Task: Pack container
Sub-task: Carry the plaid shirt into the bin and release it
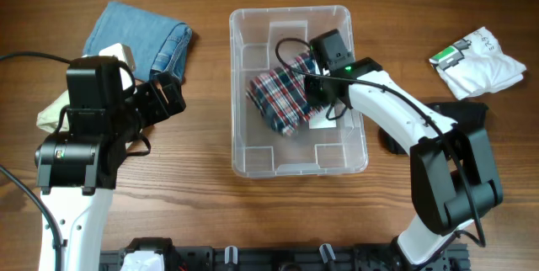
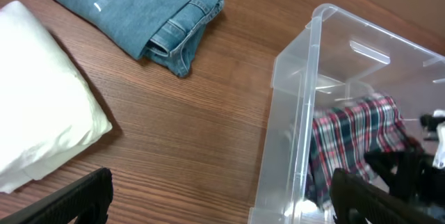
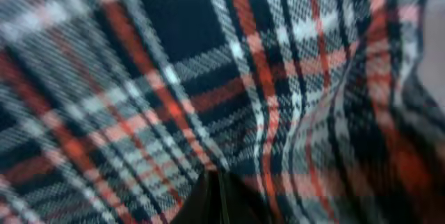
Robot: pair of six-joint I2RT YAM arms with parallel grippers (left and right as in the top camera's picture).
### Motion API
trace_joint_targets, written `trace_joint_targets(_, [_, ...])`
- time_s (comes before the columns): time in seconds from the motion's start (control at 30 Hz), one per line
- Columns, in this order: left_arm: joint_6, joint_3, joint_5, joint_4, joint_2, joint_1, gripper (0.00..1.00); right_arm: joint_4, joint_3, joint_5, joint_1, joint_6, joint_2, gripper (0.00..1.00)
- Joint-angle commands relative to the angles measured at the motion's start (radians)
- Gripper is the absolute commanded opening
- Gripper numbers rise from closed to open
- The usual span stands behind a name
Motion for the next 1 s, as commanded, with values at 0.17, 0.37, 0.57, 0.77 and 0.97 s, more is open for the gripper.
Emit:
trace_joint_targets(0.17, [0.016, 0.022, 0.016, -0.001, -0.002, 0.008, 1.0, -0.072, 0.006, -0.015, 0.002, -0.039, 0.022, 0.12])
trace_joint_targets(0.37, [0.016, 0.022, 0.016, -0.001, -0.002, 0.008, 1.0, -0.206, 0.111, -0.016, 0.003, -0.057, -0.089, 0.13])
trace_joint_targets(0.57, [0.016, 0.022, 0.016, 0.0, -0.002, 0.008, 1.0, -0.44, 0.11, -0.114, 0.003, -0.134, -0.183, 0.09])
trace_joint_targets(0.77, [0.016, 0.022, 0.016, 0.0, -0.002, 0.008, 1.0, -0.44, 0.0, -0.125, 0.048, -0.133, -0.182, 0.09])
trace_joint_targets(0.97, [0.016, 0.022, 0.016, -0.001, -0.002, 0.008, 1.0, -0.169, -0.158, -0.124, 0.055, -0.16, -0.153, 0.09])
